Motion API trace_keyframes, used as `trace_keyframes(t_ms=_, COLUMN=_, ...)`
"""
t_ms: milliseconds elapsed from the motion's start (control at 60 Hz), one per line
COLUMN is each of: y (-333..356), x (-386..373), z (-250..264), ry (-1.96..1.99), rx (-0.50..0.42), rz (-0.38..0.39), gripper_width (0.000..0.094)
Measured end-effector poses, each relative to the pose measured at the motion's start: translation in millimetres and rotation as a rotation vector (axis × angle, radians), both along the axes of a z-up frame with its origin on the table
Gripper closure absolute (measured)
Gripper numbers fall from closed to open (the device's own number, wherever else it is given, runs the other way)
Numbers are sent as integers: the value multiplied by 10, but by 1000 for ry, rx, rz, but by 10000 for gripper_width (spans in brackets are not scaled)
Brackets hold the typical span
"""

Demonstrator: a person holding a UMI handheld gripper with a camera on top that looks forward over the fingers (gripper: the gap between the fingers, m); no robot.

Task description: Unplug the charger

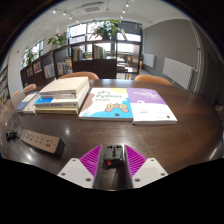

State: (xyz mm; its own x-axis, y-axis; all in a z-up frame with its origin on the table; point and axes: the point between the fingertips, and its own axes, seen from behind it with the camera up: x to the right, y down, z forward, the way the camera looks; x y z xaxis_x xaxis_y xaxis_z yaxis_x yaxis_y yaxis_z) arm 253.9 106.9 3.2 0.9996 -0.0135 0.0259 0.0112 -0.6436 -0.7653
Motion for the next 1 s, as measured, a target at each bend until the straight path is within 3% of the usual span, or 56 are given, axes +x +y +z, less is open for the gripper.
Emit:
trace_keyframes(t_ms=67, y=-35, x=-42, z=64, ry=14, rx=-5, rz=15, gripper_width=392)
trace_keyframes(t_ms=317, y=-306, x=-62, z=1218, ry=-2, rx=161, rz=-25, gripper_width=161)
trace_keyframes(t_ms=433, y=-694, x=-186, z=1856, ry=0, rx=250, rz=-38, gripper_width=146)
trace_keyframes(t_ms=600, y=-1434, x=-445, z=2358, ry=15, rx=299, rz=-31, gripper_width=150)
trace_keyframes(t_ms=1000, y=-2973, x=-959, z=2246, ry=-4, rx=245, rz=9, gripper_width=149)
